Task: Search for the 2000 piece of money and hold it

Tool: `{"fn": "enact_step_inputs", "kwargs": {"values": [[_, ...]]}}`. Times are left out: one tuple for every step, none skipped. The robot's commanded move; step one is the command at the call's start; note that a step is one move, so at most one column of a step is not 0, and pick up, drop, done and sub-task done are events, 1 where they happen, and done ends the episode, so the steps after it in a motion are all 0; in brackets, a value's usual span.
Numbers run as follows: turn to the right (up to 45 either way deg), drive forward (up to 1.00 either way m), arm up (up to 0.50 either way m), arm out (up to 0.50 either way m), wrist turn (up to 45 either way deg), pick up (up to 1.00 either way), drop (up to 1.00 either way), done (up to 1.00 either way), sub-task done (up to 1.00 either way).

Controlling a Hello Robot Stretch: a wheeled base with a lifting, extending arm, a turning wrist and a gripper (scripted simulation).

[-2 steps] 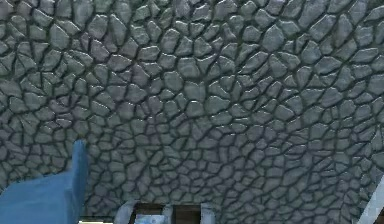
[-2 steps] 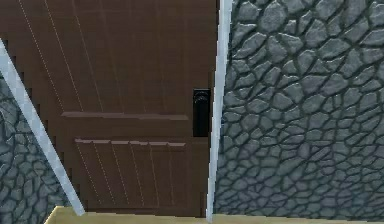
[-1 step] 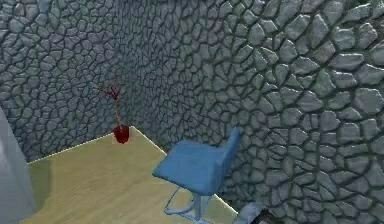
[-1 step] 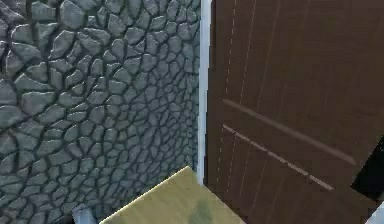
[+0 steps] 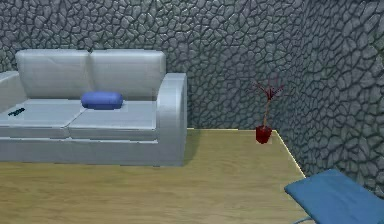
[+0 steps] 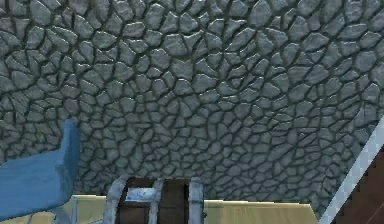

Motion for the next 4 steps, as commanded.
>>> {"fn": "enact_step_inputs", "kwargs": {"values": [[-15.0,0.00,0.00,0.00,0.0,0.00,0.00,0.00,0.00],[0.0,0.00,0.50,0.00,0.0,0.00,0.00,0.00,0.00],[0.0,0.00,0.04,0.00,0.0,0.00,0.00,0.00,0.00],[0.0,0.00,0.00,0.40,0.0,0.00,0.00,0.00,0.00]]}}
